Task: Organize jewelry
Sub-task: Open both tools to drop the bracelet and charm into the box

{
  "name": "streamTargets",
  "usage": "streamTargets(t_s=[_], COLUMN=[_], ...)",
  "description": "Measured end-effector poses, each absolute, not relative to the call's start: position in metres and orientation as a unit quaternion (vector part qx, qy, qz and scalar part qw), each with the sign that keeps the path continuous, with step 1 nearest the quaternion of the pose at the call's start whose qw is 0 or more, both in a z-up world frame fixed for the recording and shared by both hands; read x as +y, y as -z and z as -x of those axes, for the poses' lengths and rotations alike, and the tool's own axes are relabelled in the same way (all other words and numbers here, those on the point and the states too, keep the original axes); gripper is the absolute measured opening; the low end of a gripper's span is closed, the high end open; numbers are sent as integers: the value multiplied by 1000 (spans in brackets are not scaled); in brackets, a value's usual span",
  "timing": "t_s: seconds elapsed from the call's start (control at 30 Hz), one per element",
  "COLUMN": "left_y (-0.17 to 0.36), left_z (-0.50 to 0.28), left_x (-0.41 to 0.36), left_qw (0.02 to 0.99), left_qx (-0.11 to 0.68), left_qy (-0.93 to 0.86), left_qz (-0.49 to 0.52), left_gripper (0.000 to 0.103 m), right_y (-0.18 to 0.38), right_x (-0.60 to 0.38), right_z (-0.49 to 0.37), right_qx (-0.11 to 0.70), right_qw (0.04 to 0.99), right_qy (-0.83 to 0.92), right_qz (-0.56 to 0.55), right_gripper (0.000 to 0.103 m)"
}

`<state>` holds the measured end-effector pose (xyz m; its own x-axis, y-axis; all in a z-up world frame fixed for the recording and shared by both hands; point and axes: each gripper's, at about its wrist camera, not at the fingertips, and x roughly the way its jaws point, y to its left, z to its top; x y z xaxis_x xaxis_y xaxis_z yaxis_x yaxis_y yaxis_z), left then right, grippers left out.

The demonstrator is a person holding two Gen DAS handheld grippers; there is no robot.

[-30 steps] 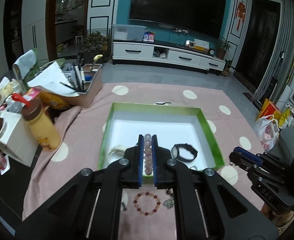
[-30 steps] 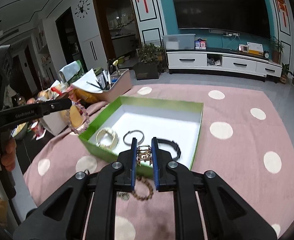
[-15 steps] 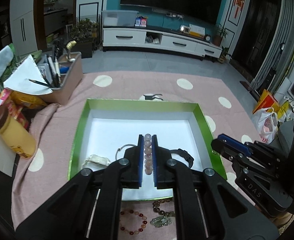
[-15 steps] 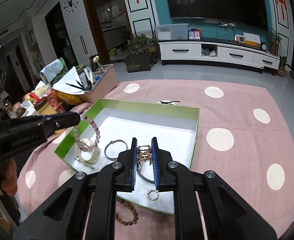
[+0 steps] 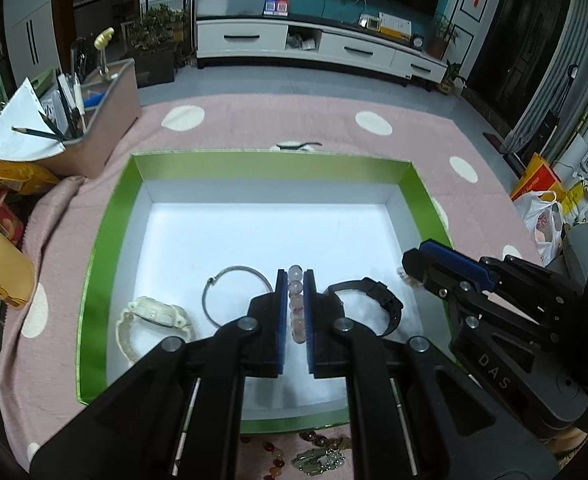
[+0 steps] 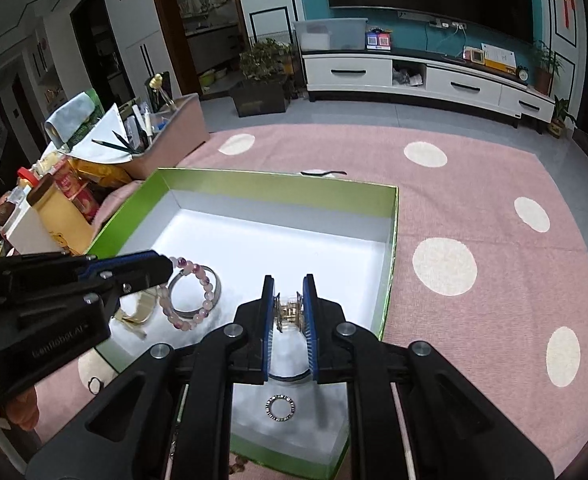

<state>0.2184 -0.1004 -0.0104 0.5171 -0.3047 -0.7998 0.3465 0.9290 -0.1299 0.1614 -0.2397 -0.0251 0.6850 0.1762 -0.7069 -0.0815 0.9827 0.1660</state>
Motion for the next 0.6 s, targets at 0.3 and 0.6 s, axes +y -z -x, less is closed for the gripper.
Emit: streamTargets(t_s=[0.3,0.6], left_y=[13,-1], left_z=[-214,-195], left_x=[-99,-85], left_qw=[872,886], left_qx=[454,435], left_qy=[179,158], left_qz=[-26,-33], left_gripper=[25,76], right_y=[23,9], right_x=[-254,-253], right_z=[-151,-112], right_qx=[382,362], right_qw=[918,927], right_qy=[-59,-50], right_qz=[-86,-87], right_gripper=[35,56])
